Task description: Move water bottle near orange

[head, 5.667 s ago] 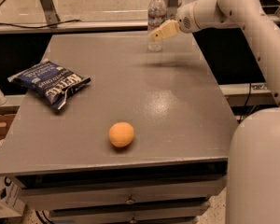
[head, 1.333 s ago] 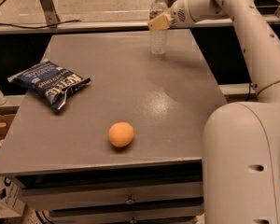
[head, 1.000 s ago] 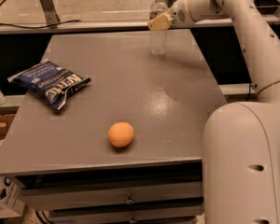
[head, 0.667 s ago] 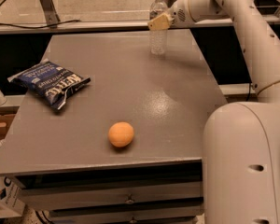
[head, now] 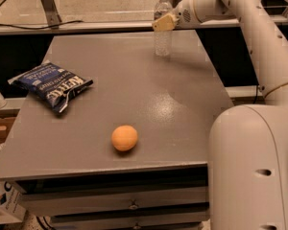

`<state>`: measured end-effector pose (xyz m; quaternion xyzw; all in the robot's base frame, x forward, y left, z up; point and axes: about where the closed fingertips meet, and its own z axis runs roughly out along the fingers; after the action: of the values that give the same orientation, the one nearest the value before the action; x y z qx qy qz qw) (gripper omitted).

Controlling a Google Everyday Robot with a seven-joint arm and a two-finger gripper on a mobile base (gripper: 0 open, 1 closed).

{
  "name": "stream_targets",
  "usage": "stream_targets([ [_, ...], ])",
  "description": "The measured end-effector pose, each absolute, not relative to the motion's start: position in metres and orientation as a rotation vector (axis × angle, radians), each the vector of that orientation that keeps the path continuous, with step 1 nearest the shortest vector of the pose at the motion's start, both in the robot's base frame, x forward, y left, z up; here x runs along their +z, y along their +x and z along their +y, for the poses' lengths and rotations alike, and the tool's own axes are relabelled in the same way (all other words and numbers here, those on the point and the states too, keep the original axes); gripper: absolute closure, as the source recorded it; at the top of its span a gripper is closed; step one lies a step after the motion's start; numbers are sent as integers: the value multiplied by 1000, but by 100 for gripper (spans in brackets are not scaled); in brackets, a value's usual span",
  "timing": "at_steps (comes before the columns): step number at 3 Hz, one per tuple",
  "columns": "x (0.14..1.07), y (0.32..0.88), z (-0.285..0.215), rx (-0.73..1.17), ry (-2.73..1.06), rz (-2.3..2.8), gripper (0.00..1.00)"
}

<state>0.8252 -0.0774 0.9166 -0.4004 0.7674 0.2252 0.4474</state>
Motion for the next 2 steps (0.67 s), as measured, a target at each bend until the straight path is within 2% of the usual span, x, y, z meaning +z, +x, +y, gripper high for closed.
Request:
stream_targets([
  [2, 917, 825, -77, 558, -991, 1900, 39],
])
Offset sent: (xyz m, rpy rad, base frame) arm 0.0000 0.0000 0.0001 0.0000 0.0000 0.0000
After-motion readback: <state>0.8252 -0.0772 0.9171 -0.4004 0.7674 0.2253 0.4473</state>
